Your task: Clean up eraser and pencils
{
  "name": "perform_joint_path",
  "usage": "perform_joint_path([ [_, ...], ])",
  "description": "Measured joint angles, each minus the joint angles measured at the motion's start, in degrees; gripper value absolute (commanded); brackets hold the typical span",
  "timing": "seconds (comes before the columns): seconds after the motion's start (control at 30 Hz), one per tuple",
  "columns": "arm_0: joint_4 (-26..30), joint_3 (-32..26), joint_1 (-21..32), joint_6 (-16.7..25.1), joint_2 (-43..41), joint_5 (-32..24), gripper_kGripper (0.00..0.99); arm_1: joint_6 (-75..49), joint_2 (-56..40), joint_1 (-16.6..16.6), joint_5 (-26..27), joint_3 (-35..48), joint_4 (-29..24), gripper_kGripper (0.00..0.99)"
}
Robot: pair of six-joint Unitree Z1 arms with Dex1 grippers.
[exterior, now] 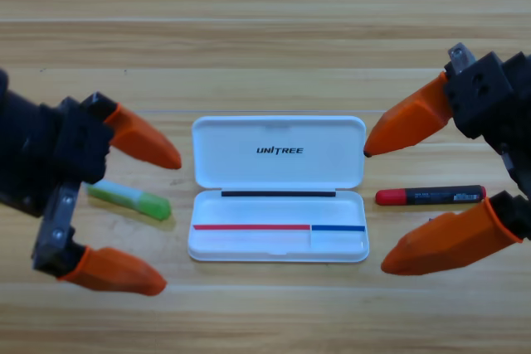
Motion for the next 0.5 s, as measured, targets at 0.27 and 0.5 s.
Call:
perform_joint_path([
  [0.27, 3.50, -3.09, 0.00, 0.05, 2.81, 0.32, 0.989, 0.00, 0.02, 0.05, -0.11, 0.00, 0.00, 0.980],
  [0.5, 4.70, -3.13, -0.01, 0.05, 2.83, 1.57, 0.988, 1.90, 0.02, 0.05, -0.62, 0.00, 0.00, 0.983],
])
